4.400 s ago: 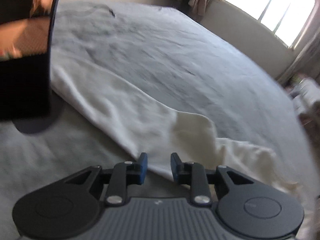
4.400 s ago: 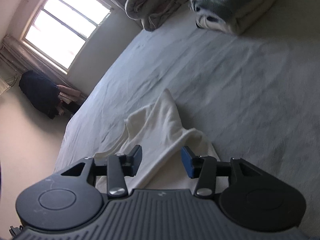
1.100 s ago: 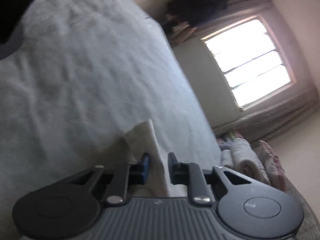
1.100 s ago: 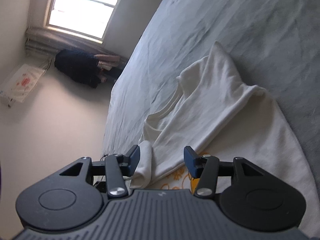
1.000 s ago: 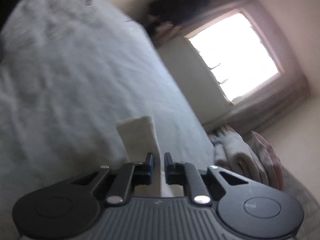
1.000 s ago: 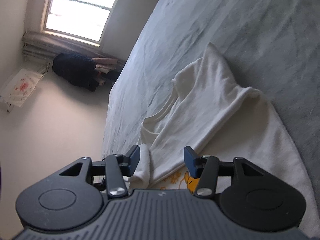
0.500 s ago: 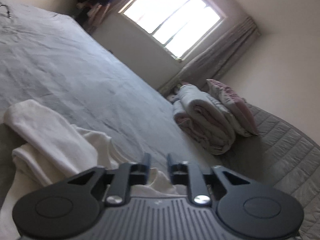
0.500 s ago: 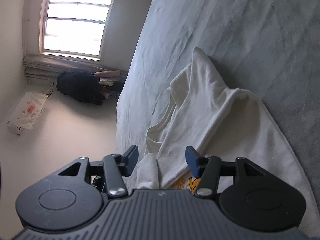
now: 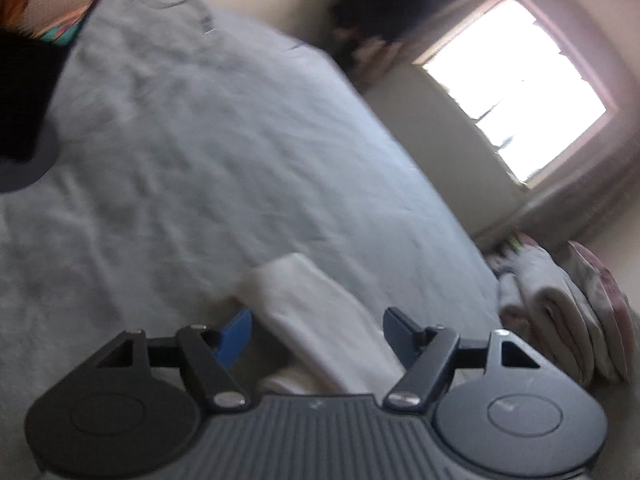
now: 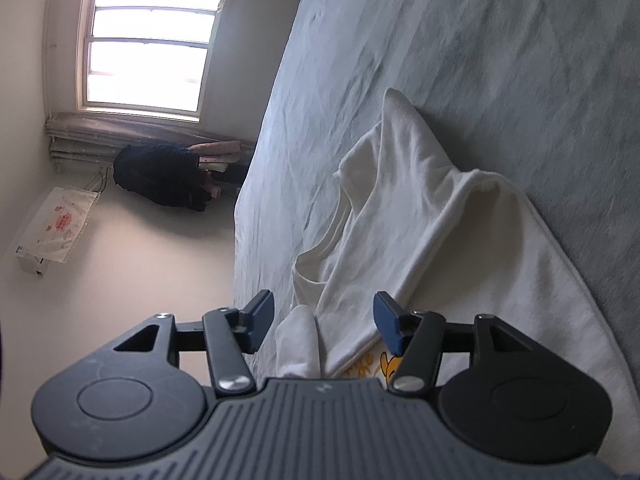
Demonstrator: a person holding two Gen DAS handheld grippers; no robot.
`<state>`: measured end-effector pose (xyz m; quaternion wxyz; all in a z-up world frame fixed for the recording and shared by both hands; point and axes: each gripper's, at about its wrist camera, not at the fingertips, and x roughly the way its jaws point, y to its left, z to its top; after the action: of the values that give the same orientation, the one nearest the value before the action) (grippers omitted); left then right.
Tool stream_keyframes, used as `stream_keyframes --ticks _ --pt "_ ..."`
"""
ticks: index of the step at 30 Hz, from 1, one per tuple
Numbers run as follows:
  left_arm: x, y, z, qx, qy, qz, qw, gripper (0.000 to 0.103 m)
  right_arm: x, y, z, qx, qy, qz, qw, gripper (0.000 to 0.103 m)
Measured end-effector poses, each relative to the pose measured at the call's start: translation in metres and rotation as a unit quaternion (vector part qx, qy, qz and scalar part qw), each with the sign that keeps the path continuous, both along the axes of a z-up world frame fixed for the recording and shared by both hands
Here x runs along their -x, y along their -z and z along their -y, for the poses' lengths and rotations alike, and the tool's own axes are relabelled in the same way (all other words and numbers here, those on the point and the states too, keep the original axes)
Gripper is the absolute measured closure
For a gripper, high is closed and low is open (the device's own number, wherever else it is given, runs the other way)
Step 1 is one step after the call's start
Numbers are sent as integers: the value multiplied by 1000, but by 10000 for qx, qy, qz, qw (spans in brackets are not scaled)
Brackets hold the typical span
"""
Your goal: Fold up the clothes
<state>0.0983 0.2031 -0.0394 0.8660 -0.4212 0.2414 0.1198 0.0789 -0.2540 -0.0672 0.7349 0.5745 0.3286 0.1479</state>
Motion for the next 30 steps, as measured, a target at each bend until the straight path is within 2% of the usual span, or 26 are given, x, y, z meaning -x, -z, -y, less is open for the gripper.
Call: stream_keyframes --ticks 2,5,6,7,8,9,10,14,19,24,30 --pt "-6 11 -11 318 -49 -68 9995 32 0 -1 0 -4 -37 -2 10000 43" --pt "-11 27 -24 741 -96 -2 9972 45 0 -4 0 -2 -83 9 10000 43" --pt "-11 30 -26 823 -102 53 9965 54 0 -5 0 -1 -92 14 10000 43" --pt "-11 33 -28 904 -100 110 9958 68 0 -5 0 0 -100 19 9999 43" --pt "-11 35 -28 978 -71 174 9950 75 0 -5 0 2 -102 23 9999 43" --pt "-12 36 -28 1052 -41 239 9942 91 0 -6 0 5 -104 27 9999 43" --pt "-12 37 -28 1101 -7 308 9934 98 0 -6 0 8 -105 31 9999 43" --pt "-9 18 -9 744 317 752 9939 99 -2 -5 2 27 -109 30 9999 43" --pt "-7 -10 31 504 1002 1192 9865 99 -2 -4 3 10 -101 7 9999 43" --pt "-6 -26 82 270 1821 1403 9728 99 -2 -5 5 -22 -40 41 10000 43" --pt "-8 -23 134 -11 2792 1358 9506 99 -4 -4 11 -168 65 38 9998 43"
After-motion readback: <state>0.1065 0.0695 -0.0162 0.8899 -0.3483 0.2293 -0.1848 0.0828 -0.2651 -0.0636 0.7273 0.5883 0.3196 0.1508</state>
